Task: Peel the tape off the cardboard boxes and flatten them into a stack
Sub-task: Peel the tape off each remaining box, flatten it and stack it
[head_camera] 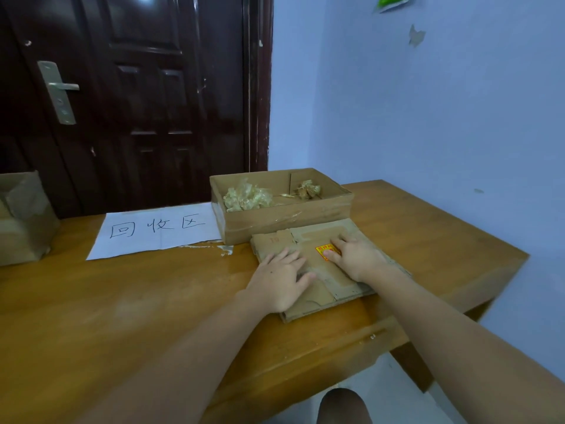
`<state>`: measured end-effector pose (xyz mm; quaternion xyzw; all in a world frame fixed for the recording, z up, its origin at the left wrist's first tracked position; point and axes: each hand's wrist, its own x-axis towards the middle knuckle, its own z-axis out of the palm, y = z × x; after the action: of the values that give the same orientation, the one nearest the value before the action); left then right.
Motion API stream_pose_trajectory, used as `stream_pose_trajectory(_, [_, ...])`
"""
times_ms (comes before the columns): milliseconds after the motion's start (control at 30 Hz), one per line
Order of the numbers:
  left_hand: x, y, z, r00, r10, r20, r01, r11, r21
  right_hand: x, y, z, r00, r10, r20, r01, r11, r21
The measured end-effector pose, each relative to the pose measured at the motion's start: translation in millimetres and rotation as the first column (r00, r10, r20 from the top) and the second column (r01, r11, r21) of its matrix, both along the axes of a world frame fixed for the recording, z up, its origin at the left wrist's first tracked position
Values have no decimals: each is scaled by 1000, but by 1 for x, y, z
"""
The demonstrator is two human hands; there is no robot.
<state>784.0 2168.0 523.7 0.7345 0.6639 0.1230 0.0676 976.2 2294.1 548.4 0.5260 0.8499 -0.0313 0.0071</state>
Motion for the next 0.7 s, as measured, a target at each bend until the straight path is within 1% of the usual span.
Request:
stream_pose_trajectory(133, [-25,-22,17,999,1,-46,-2,1000,-9,-16,-15,27,1000,30,-2,-29,998,61])
stream_pose_trajectory(200, [-42,-36,26,997,26,-74,-24,999,24,-32,-25,44,994,98,-37,-93,989,116])
stream_pose_trajectory(267, [-62,-52,36,994,70,-79,-66,996,59,-58,-38,60,973,202,-115,-182,970,163])
stream_pose_trajectory(333, [-87,-70,48,988,131,-76,-123,987,103,-91,-57,73,932,325,-161,-292,936,197])
stream_pose_trajectory(400, [-115,-92,57,979,185,-81,-173,975,139,-128,-79,80,878,452,-159,-414,883,222])
stream_pose_trajectory(467, [-144,-117,64,964,246,-103,-230,962,146,-167,-101,81,826,541,-157,-507,835,215])
stream_pose_trajectory(600, [-198,-178,80,906,389,-166,-366,918,156,-250,-150,78,722,653,-231,-642,756,131])
stream_pose_trajectory(700, [-233,-230,93,843,494,-215,-465,868,171,-312,-189,78,648,718,-254,-712,689,132])
